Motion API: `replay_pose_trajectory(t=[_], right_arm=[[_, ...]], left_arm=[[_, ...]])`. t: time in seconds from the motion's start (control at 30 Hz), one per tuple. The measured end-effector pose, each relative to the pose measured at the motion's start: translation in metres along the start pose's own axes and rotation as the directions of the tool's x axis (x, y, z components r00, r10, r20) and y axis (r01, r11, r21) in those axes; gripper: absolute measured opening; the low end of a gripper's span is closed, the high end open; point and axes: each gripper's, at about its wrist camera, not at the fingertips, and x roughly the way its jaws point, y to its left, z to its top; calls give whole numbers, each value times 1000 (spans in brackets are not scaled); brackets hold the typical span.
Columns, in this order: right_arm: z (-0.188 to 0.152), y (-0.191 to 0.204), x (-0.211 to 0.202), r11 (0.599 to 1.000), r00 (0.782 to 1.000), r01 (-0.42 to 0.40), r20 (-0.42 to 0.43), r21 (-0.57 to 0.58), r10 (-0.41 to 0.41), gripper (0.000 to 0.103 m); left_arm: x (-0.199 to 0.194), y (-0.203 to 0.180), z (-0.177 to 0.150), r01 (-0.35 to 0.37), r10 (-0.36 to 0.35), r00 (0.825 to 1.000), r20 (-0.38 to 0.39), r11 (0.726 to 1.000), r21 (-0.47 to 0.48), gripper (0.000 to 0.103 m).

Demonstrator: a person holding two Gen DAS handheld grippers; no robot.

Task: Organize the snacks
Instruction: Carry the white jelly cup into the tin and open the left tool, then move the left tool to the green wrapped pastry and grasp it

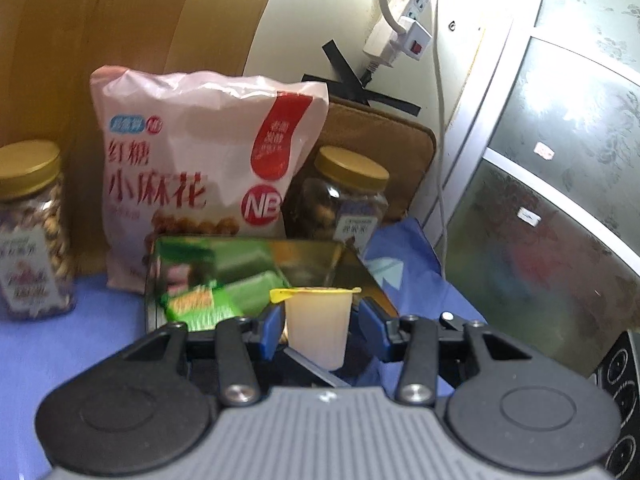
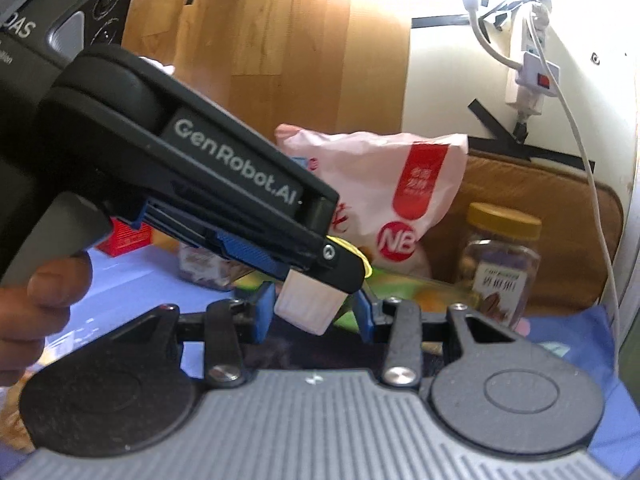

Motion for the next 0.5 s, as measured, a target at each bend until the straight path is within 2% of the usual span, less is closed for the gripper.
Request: replay_pose_trajectory(t=[0.07,0.13,0.2,0.27,0.4,0.47,0.5], right_arm=[[2,-7,14,1000,1000,13,-6,8,-13,45],[0,-14,30,997,997,72,-25,13,-72,46],[-3,-20,40,988,986,152,-68,19,-150,46],[-6,-29,33,984,986,157,-65,79,-152,46],[-11,-30,3,978,987,163,-35,129,-160,46],[-16,-28,-13,978,991,129,-39,167,-124,48],[-19,-26,-20,976,994,109,-45,187,-102,53]], left_arm=[[12,2,6,-23,23,1000,14,1000,-2,45],[22,5,8,-82,82,996,19,996,-23,60],[25,11,6,-100,101,995,15,994,-53,60],[19,16,0,-69,71,997,21,995,-72,60],[-11,13,-17,-71,73,995,68,996,-45,60],[-28,10,-27,-56,58,995,81,998,-24,60],[-38,7,-33,-53,53,995,88,999,-7,60]])
